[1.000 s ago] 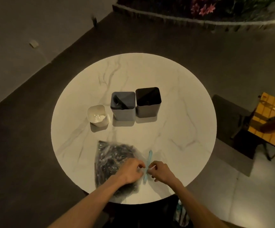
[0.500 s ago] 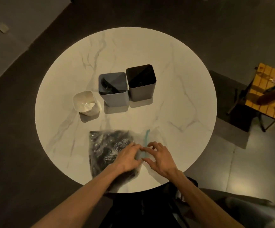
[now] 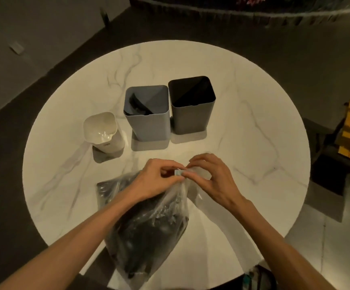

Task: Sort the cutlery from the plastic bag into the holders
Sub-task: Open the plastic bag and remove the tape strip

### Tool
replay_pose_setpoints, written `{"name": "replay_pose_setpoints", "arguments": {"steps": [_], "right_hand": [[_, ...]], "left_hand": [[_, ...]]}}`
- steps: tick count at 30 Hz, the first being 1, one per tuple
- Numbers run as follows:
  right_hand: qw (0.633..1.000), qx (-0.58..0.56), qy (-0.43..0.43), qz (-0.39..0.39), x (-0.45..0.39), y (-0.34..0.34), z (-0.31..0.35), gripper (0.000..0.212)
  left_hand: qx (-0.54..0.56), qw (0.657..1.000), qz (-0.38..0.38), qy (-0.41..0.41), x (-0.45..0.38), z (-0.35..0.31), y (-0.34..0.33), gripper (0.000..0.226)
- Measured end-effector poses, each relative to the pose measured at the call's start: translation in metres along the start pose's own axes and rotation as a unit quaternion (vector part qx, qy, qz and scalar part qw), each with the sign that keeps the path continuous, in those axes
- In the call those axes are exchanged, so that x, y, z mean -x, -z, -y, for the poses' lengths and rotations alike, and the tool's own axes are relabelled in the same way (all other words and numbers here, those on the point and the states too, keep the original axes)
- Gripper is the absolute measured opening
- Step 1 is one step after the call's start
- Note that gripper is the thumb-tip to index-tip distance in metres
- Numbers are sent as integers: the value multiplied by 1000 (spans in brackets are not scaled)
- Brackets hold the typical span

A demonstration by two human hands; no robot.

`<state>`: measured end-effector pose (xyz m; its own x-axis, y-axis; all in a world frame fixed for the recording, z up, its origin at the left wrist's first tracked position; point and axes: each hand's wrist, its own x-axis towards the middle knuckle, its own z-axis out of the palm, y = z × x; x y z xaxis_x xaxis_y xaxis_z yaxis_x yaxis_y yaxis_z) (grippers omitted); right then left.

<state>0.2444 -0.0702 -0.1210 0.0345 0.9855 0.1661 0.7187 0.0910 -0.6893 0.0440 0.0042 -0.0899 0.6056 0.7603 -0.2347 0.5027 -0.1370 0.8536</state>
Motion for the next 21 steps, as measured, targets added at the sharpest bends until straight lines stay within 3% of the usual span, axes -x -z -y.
{"name": "replay_pose_setpoints", "arguments": {"steps": [7, 11, 16, 19, 21], "right_hand": [[995, -25, 51, 86, -26, -22, -43, 37], [995, -35, 92, 21, -21, -31, -48, 48], [989, -54, 131, -38, 4, -35, -38, 43], [990, -104, 92, -36, 32, -33, -29, 44], [988, -141, 61, -33, 50, -29, -28, 56]], "left_hand": [[68, 998, -2, -12, -16, 30, 11, 23], [91, 995, -31, -37, -14, 35, 8, 24], [121, 985, -109, -60, 15, 30, -10, 20], [126, 978, -157, -55, 42, 29, -22, 16], [141, 968, -203, -46, 62, 28, -26, 16]]}}
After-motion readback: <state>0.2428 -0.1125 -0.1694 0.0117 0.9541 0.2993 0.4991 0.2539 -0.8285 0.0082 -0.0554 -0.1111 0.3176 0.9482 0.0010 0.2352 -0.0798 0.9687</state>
